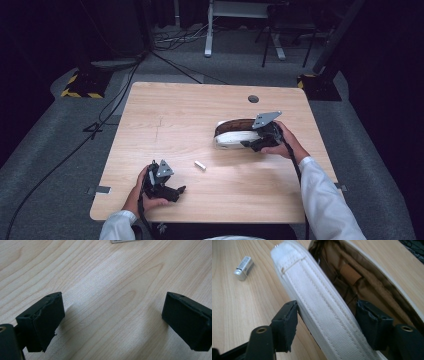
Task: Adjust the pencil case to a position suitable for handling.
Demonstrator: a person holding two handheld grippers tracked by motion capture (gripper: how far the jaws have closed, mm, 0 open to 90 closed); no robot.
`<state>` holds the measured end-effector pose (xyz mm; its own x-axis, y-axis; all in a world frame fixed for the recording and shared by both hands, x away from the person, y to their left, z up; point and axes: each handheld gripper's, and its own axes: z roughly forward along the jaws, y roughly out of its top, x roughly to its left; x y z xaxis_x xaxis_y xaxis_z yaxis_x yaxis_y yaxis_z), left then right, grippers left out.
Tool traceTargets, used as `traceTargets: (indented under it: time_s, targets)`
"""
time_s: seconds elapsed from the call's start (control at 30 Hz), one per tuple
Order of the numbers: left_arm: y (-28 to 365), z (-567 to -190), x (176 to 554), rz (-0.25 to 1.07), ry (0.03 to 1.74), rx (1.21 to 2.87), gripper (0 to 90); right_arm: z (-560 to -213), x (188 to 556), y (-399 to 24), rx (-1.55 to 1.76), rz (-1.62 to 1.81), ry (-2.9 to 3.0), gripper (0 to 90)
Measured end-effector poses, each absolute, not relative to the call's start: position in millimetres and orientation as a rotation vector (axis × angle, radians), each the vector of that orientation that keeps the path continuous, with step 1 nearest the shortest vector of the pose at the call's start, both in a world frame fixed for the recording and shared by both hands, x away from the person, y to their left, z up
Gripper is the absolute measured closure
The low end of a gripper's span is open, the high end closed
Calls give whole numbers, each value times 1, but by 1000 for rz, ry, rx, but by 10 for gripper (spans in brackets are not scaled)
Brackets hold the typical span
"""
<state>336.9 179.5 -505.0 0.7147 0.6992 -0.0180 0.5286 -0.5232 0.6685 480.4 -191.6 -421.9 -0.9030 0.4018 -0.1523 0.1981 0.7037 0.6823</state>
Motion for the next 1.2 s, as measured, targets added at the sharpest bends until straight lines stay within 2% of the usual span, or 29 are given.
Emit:
traceTargets:
  time_s: [0.07,0.13,0.3,0.5,0.8,1.2]
  targets:
    - [180,-505,337,332,928,2253,49,-422,482,-192,471,1007,2625,364]
    - [180,-505,337,332,928,2253,49,-422,481,-191,450,1001,2637,417]
    - [179,-505,337,332,929,2252,49,-415,475,-191,371,1049,2636,619]
    - [177,-505,337,336,918,2254,47,-411,468,-190,297,1052,2680,714]
    - [173,-505,338,325,906,2258,46,-407,463,-199,306,1107,2706,754]
    - [152,-506,344,299,868,2285,2,-405,430,-207,284,1119,2713,753]
